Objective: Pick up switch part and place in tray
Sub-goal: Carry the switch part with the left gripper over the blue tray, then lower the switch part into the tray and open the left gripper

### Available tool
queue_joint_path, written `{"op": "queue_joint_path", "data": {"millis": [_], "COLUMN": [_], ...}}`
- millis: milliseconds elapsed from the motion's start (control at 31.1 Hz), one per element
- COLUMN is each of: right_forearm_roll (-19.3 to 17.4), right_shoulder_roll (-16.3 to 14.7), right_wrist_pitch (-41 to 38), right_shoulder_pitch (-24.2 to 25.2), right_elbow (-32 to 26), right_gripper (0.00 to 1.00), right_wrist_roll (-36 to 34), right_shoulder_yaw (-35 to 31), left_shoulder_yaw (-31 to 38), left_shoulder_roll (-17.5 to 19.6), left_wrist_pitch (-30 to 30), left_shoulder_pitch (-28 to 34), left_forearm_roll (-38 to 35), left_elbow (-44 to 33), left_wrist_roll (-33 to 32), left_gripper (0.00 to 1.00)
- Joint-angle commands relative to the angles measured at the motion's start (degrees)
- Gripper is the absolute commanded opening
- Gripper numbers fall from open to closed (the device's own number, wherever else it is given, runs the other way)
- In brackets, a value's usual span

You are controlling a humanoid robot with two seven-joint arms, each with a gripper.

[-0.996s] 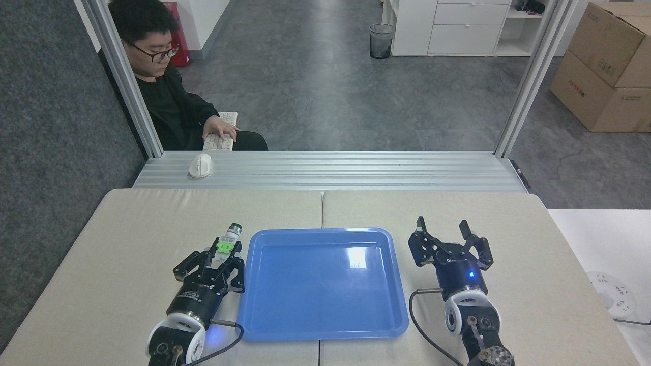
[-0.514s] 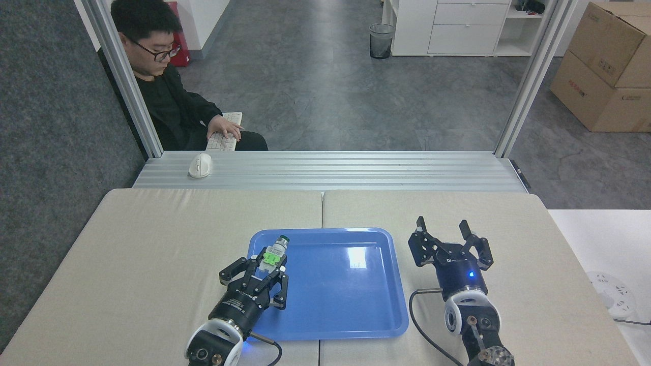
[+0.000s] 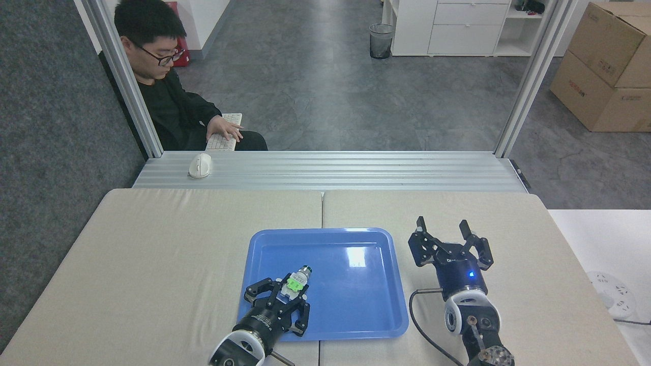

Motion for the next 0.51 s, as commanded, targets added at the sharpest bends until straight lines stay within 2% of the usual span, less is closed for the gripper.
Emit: {"op": "queue_joint_path", "data": {"millis": [0, 96, 161, 289, 354, 482], "right_forearm_roll": [0.0, 0.0, 0.0, 0.0, 0.0, 0.0], "right_shoulder_roll": [0.03, 0.03, 0.03, 0.03, 0.03, 0.03], "right_wrist_pitch": [0.01, 0.01, 0.01, 0.01, 0.01, 0.01], "right_shoulder_pitch": [-0.02, -0.02, -0.02, 0.07, -0.02, 0.07], "right_elbow": [-0.02, -0.02, 0.06, -0.02, -0.02, -0.02], "right_gripper": [1.0, 1.0, 1.0, 1.0, 1.0, 1.0], "right_wrist_roll": [0.04, 0.04, 0.04, 0.04, 0.04, 0.04], "right_shoulder_yaw": [-0.27, -0.27, -0.27, -0.27, -0.27, -0.27], "left_shoulder_yaw": [-2.93, -2.84, -2.84, -2.84, -2.75, -2.58], "left_shoulder_roll": [-1.18, -1.18, -1.1, -1.18, -1.18, -1.09], "left_wrist_pitch": [0.33, 3.39, 4.98, 6.04, 6.57, 8.5], "left_shoulder_pitch": [-0.48, -1.62, -1.89, -2.07, -2.15, -2.42], "left_forearm_roll": [-1.79, -1.61, -1.52, -1.35, -1.35, -0.65], "left_elbow": [0.56, -1.11, -2.43, -5.24, -6.12, -6.57], "left_wrist_roll": [-0.48, -0.48, -0.39, 0.13, 0.13, 0.66], "left_gripper": [0.25, 0.64, 0.82, 0.88, 0.96, 0.96]}}
